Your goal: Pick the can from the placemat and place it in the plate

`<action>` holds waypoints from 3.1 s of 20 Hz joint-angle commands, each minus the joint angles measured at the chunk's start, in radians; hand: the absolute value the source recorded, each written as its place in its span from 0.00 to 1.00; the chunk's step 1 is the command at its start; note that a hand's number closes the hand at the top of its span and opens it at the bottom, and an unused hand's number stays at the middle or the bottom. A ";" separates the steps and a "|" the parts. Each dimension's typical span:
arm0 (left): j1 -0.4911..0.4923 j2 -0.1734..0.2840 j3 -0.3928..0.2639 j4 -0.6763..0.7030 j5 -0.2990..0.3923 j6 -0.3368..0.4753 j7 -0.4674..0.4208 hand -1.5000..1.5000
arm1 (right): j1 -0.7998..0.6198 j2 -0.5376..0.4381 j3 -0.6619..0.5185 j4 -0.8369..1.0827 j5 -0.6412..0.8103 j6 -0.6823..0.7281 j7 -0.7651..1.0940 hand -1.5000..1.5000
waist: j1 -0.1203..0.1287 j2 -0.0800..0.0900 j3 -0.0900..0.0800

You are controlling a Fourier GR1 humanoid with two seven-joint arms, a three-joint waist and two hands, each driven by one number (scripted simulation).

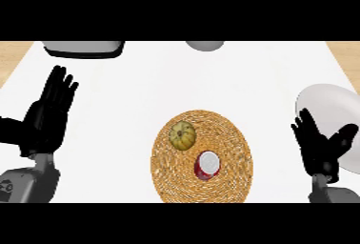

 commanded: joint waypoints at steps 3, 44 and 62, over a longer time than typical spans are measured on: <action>0.030 0.024 -0.037 0.034 -0.036 -0.033 0.006 0.50 | -0.158 -0.010 0.148 -0.123 -0.033 0.278 -0.031 1.00 | 0.028 0.032 0.039; -0.049 0.001 0.011 0.262 -0.143 -0.141 0.025 0.50 | -0.322 -0.163 0.463 -0.225 0.785 0.777 -0.262 0.00 | -0.016 0.035 0.038; -0.011 -0.045 0.060 0.326 -0.208 -0.212 -0.054 0.50 | -0.409 0.121 0.434 -0.032 1.066 0.855 -0.202 0.00 | -0.007 0.036 0.038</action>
